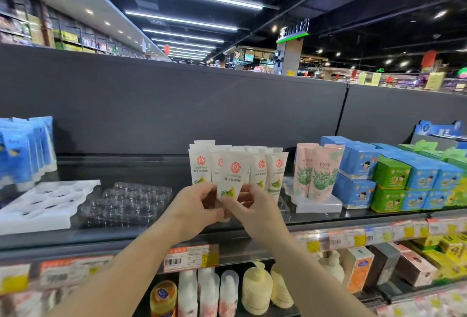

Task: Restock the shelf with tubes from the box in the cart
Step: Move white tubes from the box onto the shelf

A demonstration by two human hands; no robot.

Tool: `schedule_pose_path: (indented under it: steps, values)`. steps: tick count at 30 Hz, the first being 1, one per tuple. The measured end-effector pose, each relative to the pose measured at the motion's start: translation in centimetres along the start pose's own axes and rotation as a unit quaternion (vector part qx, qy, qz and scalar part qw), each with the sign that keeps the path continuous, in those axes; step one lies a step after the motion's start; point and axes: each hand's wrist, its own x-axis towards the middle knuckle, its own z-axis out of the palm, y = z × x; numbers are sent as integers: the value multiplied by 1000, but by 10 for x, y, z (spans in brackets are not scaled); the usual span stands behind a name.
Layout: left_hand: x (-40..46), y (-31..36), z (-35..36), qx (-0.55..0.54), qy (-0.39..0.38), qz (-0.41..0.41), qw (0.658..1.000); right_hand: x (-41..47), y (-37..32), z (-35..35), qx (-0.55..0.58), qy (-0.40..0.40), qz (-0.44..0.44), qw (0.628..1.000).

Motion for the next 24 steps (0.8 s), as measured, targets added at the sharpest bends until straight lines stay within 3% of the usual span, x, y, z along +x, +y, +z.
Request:
schedule_pose_path:
  steps: [6,13,18,21,24]
  values:
    - [1,-1,6,-1,-6,12,1000,0,1,-10,-6,-19,-10,1000]
    - [5,-22,-30,94,74,-18,993,10,16,-54,-35,93,3,995]
    - [-1,-31,-26,214,29,-27,976,20,22,-68,-60,117,-3,991]
    - [-2,-36,-24,244,19,-8,970,22,30,-79,-77,139,2,987]
    - [-2,-38,-25,252,17,1,968,18,41,-76,-93,112,21,989]
